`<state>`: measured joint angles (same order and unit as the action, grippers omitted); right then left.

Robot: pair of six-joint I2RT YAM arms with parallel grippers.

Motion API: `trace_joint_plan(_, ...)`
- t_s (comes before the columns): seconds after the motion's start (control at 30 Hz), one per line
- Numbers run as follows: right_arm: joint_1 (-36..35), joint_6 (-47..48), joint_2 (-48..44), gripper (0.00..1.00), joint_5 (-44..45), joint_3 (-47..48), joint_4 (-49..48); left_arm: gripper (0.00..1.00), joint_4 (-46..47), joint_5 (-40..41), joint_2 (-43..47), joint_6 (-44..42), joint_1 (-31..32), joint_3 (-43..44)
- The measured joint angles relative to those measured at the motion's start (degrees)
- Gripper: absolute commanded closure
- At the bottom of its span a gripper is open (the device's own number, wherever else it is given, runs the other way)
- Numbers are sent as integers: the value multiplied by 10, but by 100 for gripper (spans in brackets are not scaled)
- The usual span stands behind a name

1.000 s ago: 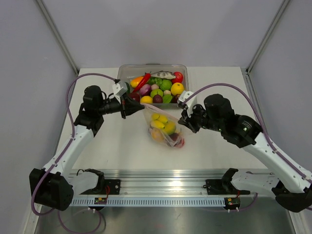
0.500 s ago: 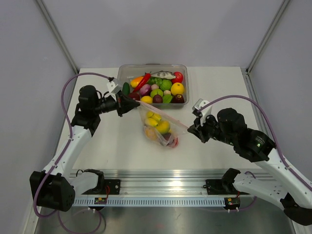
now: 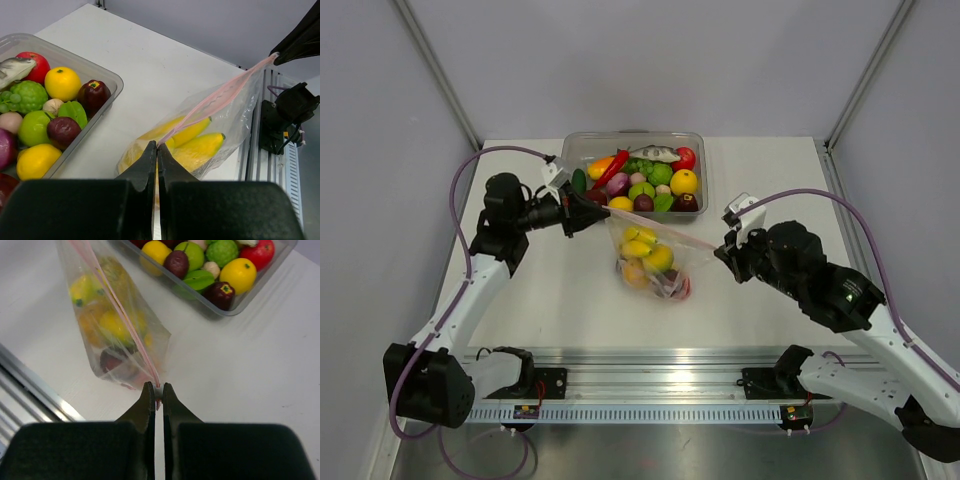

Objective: Place the food in the zip-top bag and seal the zipper
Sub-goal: Zip the zipper food storage bag at the center of the board.

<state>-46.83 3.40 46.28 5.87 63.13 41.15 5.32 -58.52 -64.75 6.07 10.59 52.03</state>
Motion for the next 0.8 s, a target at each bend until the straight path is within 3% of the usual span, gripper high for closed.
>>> trace_joint_plan(0.2,5,20,50,100,133,46,0,100,52,9,-23,47,27,7)
trace_joint_plan(0.37,58,40,76,100,195,80,7,100,70,20,-89,64,83,69)
trace_joint_plan(0.8,64,29,-20,100,152,69,18,100,131,30,-104,108,103,75)
